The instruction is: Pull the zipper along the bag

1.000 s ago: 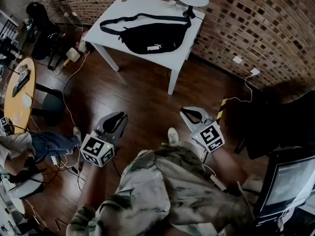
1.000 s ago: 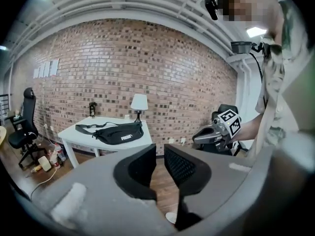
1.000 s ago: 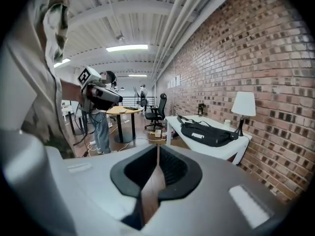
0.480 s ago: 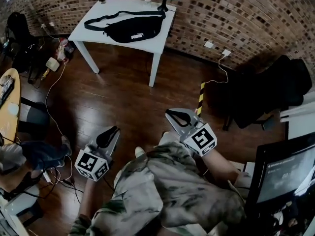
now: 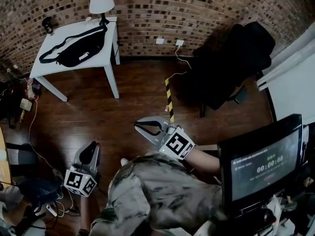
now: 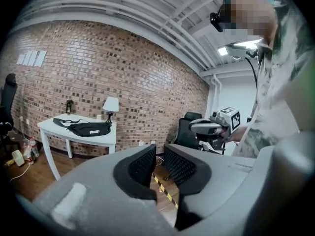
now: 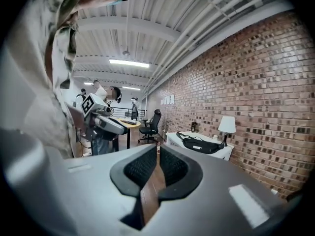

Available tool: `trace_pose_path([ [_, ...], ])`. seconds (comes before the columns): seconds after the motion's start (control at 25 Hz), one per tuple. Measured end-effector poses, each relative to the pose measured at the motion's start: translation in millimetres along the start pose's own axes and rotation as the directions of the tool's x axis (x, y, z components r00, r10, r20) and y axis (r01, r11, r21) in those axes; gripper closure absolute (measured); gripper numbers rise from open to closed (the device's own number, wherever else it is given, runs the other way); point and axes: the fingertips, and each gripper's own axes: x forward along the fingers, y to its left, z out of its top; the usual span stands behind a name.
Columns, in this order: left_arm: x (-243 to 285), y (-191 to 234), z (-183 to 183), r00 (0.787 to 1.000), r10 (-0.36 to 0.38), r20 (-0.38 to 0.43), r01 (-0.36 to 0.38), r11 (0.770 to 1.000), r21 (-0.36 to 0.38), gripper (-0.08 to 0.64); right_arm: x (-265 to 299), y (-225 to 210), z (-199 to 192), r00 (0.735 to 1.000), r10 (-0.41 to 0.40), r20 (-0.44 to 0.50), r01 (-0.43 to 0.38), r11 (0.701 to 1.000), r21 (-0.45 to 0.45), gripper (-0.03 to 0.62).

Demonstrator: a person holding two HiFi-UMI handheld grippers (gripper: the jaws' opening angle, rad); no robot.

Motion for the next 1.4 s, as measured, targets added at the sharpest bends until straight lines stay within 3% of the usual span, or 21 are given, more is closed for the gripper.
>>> trace_pose_path([
  [0.28, 64, -84, 19, 0.999, -0.048, 0.008, 0.048, 0.998, 0.029, 0.506, -76, -26, -21, 1.000, -0.005, 0.030, 0.005, 1.000, 0.008, 0.566],
  [0.64, 84, -129, 9, 1.000, 0.021, 0.005, -0.021, 1.000, 0.014, 0.506, -119, -39, -29, 0.996, 0.081, 0.040, -0.081, 0.997, -0.004, 0.571],
  [1.0, 75, -93, 3, 0.995, 0.099, -0.011, -0.099, 0.995, -0.009, 0.506, -84, -46, -34, 0.992, 0.119, 0.028, -0.119, 0.993, -0.012, 0.581],
  [1.4, 74, 28, 20, 0.994, 0.107, 0.010, -0.106, 0.993, -0.051, 0.506, 28, -66, -22, 0.993, 0.118, -0.027, -0.119, 0.992, -0.031, 0.583],
])
